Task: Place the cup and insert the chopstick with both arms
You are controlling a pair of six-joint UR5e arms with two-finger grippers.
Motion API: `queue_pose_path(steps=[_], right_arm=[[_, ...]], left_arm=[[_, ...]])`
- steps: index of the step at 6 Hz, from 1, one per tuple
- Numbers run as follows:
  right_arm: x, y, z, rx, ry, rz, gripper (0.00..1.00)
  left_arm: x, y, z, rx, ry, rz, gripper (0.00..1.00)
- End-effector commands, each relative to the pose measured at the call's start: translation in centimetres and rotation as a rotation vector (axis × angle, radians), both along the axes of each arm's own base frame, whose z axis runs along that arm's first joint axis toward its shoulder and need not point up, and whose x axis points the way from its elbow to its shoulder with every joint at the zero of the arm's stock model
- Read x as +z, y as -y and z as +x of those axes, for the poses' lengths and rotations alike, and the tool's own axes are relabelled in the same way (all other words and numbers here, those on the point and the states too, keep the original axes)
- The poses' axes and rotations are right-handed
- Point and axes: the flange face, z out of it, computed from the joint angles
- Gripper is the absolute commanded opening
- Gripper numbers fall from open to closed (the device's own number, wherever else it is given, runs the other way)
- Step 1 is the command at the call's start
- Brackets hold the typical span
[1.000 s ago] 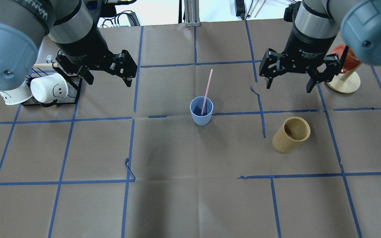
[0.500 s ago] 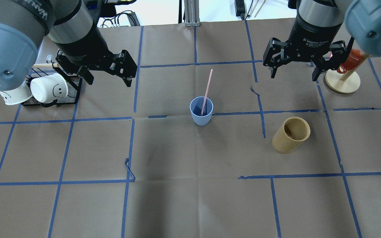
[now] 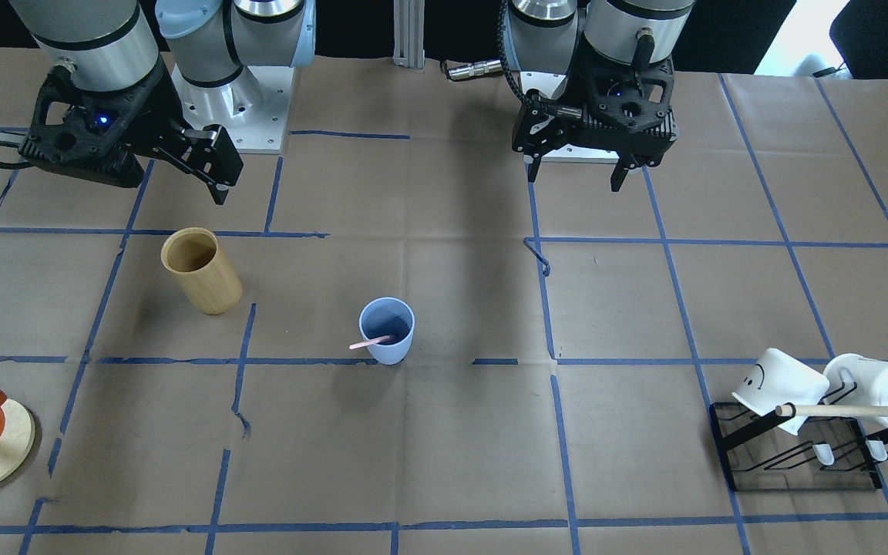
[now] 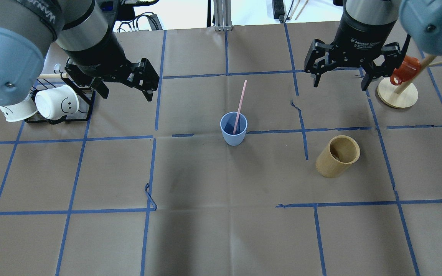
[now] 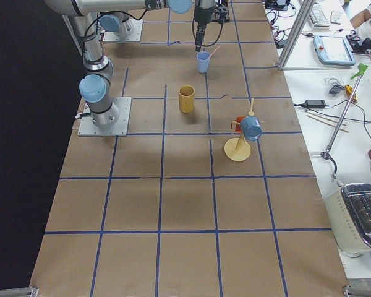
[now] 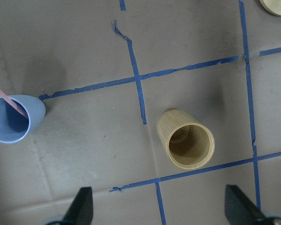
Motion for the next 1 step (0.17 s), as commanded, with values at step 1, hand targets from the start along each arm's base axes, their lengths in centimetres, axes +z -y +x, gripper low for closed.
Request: queue_pose_path(steps=[1], right_arm=[[-0.07, 0.0, 0.01, 0.0, 0.0, 0.001, 1.0]], left_arm=[[0.0, -0.02, -0.06, -0.001, 0.0, 0.0, 0.98]])
